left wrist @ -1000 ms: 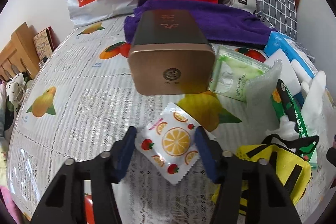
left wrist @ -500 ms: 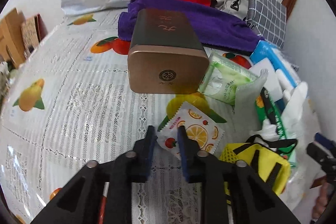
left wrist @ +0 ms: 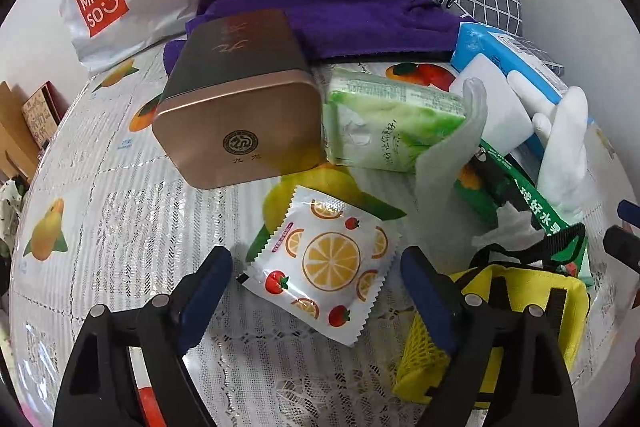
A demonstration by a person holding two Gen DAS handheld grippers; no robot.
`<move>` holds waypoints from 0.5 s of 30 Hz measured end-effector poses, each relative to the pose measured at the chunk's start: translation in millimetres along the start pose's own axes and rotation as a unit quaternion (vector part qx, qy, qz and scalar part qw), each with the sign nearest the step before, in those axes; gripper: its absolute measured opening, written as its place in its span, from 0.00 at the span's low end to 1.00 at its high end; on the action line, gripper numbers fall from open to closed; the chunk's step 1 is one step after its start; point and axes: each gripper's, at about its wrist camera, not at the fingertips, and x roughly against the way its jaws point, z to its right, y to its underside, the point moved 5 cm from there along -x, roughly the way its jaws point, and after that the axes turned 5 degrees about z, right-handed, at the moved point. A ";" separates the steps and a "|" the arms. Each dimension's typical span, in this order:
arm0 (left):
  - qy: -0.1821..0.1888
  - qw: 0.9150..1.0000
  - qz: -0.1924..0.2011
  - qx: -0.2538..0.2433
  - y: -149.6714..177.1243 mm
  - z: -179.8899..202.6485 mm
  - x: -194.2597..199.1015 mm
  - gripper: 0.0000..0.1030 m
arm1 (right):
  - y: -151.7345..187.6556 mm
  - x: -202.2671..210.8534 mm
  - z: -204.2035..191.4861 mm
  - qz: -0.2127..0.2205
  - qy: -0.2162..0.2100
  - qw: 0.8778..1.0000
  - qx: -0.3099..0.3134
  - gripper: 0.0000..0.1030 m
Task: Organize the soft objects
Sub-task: 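Reach the left gripper to the fruit-print candy packet while the right gripper reaches the white gloves, then close the left gripper on the candy packet while the right gripper grasps the white gloves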
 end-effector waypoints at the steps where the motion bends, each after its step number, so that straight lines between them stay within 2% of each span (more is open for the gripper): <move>1: 0.002 1.000 0.002 -0.003 -0.3 1.4 1.2 0.71 | -0.3 -1.1 -0.2 0.003 -0.003 1.000 0.000 1.00; 2: 0.006 1.000 0.007 -0.011 0.2 5.6 3.9 0.62 | -1.0 -3.1 -0.6 0.005 -0.005 1.000 0.000 1.00; 5: 0.007 1.000 0.014 -0.027 2.1 15.2 7.1 0.50 | -5.0 -10.5 -2.3 0.011 -0.009 1.000 -0.004 0.99; 11: 0.015 1.000 0.015 -0.019 0.4 10.0 8.8 0.37 | -17.7 -26.6 -8.2 0.022 -0.046 0.998 -0.029 0.92; 13: 0.017 1.000 0.014 -0.014 -0.9 7.3 8.4 0.34 | -20.2 -34.4 -13.9 0.020 -0.051 0.998 -0.022 0.83; 15: 0.015 1.000 0.013 -0.010 -0.2 3.0 9.4 0.31 | -21.0 -41.2 -20.0 0.015 -0.052 0.998 -0.010 0.60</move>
